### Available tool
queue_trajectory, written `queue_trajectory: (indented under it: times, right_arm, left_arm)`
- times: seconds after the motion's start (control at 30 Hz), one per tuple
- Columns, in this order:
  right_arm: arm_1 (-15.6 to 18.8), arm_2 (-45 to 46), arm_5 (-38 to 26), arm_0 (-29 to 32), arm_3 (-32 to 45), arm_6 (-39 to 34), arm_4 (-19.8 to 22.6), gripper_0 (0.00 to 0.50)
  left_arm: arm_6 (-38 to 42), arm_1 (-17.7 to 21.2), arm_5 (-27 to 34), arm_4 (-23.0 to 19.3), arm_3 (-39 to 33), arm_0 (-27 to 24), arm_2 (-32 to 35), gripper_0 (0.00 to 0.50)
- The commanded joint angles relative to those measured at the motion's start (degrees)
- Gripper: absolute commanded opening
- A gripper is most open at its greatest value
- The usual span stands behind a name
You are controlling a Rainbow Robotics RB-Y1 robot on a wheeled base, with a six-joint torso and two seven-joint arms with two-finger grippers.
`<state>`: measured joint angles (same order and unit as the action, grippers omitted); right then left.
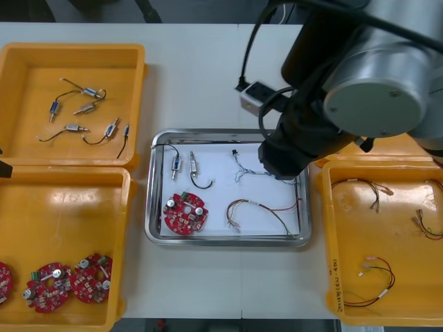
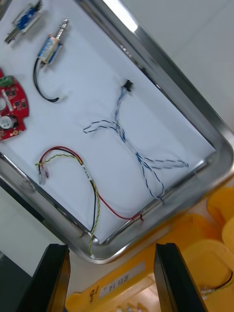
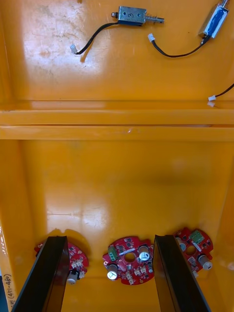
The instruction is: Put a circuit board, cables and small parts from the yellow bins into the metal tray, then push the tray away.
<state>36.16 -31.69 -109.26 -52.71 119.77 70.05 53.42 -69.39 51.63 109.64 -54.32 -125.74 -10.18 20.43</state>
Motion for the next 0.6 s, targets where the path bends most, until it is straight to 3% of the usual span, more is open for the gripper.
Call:
queue_trajectory:
  times: [0.03, 0.23, 0.6]
  right_arm:
    - [-4.43, -5.31, 2.92, -3.19, -1.55, 8.44, -2.62, 0.500]
    - [-8.12, -10.76, 4.76, -3.11, -2.87, 19.51, -6.23, 0.500]
    - [-10.67, -17.62, 5.29, 0.23, -2.96, 30.67, -12.03, 0.500]
  left_arm:
    - [-2.60, 2.60, 0.36, -0.44, -1.61, 0.95, 1.64, 0.500]
    - [-2.60, 2.60, 0.36, -0.44, -1.61, 0.95, 1.64, 0.500]
    - [-2.60, 2.60, 0.36, -0.44, -1.61, 0.95, 1.64, 0.500]
